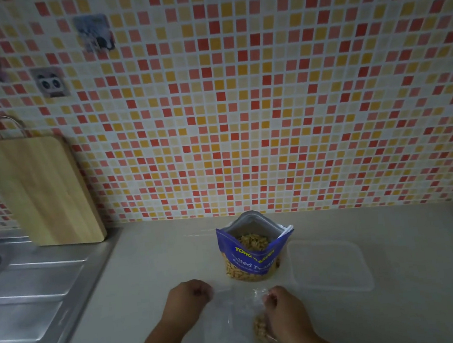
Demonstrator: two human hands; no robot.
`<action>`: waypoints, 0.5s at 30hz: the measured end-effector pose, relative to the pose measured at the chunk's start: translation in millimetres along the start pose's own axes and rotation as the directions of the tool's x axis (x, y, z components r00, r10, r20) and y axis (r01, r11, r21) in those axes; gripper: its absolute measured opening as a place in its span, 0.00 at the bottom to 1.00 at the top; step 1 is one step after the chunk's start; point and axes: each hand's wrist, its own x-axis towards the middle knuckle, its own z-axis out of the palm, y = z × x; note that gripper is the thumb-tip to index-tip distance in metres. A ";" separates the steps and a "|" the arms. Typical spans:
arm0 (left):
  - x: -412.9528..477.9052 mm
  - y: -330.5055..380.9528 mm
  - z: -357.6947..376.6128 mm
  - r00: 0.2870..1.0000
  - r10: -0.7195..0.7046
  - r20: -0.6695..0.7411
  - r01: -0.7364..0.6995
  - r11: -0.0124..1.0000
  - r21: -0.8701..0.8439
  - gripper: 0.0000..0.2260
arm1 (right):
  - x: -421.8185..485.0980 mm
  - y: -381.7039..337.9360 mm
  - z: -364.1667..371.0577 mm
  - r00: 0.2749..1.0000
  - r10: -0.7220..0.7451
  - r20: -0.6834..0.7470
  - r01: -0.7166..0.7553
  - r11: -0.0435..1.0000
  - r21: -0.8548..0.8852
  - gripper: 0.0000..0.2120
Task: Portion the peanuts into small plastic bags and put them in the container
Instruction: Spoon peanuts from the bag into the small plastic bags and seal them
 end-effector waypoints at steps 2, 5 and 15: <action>-2.2 1.6 -6.6 1.000 0.004 0.015 -0.003 0.999 -0.052 0.14 | -4.1 -2.8 -3.4 1.000 -0.020 0.001 0.020 1.000 -0.006 0.15; -7.3 9.2 -13.5 0.996 0.067 0.062 -0.060 0.992 -0.107 0.16 | -11.7 -9.7 -10.8 0.990 -0.137 -0.044 0.133 0.988 -0.079 0.16; -42.3 58.3 -19.3 0.921 0.251 0.297 -0.098 0.889 -0.446 0.03 | -47.5 -46.6 -45.3 0.948 -0.306 -0.088 0.317 0.882 0.349 0.13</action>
